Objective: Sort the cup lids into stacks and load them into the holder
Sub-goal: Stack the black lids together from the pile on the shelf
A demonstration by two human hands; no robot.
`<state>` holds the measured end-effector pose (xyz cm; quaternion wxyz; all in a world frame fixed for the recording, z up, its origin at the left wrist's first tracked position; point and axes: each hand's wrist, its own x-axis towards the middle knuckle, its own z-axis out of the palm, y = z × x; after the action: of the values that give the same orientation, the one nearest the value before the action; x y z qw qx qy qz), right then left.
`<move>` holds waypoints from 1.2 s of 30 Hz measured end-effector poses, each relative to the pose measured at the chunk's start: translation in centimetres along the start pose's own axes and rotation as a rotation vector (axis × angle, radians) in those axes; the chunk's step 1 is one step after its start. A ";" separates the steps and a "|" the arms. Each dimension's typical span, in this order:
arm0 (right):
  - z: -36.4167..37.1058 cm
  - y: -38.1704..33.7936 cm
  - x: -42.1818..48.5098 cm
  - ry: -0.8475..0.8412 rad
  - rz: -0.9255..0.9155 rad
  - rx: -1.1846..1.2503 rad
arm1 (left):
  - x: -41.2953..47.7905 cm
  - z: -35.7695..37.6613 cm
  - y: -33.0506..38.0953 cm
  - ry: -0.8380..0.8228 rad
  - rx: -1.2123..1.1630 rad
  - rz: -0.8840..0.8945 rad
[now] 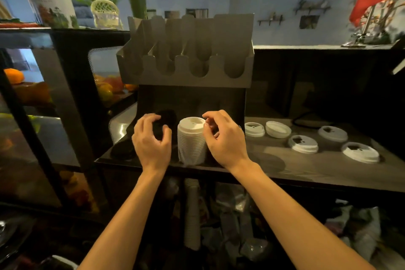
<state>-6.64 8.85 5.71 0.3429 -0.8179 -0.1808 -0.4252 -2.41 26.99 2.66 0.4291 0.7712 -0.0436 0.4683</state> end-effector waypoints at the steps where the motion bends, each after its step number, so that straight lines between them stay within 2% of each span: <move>1: 0.1 0.1 0.0 -0.005 -0.008 -0.004 | 0.2 -0.2 -0.5 -0.016 0.026 -0.022; 3: 0.6 0.0 0.1 -0.020 -0.026 0.001 | 0.4 -0.5 -1.2 -0.061 0.064 -0.061; 7: 2.5 -1.4 1.2 -0.044 -0.057 0.015 | 0.2 -0.9 -2.3 -0.120 0.156 0.030; 9: 3.4 -2.3 2.4 -0.097 -0.062 0.006 | 0.3 -1.1 -3.0 -0.121 0.151 0.022; 14: 5.4 -4.0 7.5 -0.442 0.041 -0.133 | 1.9 -1.4 -4.0 -0.139 0.064 -0.026; 16: 6.1 -4.1 9.7 -0.528 0.085 -0.191 | 3.2 -1.5 -4.2 -0.167 -0.007 -0.060; 18: 6.9 -3.8 11.8 -0.607 0.126 -0.263 | 4.9 -1.4 -4.4 -0.235 -0.062 -0.108; 23: 9.7 -2.3 16.3 -0.932 0.209 -0.434 | 8.6 -0.4 -5.7 -0.410 -0.103 -0.274; 27: 12.5 -0.8 18.0 -1.098 0.174 -0.514 | 10.6 0.6 -6.3 -0.521 -0.174 -0.418; 33: 16.8 1.8 18.1 -1.376 0.195 -0.604 | 11.0 1.1 -7.7 -0.545 -0.267 -0.433; 36: 18.0 3.0 17.5 -1.446 0.228 -0.679 | 10.5 1.2 -8.1 -0.561 -0.313 -0.471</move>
<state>15.43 19.71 11.59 -0.0848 -0.9636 -0.1342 0.2152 8.09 34.78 5.40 0.6083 0.7835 -0.0520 0.1160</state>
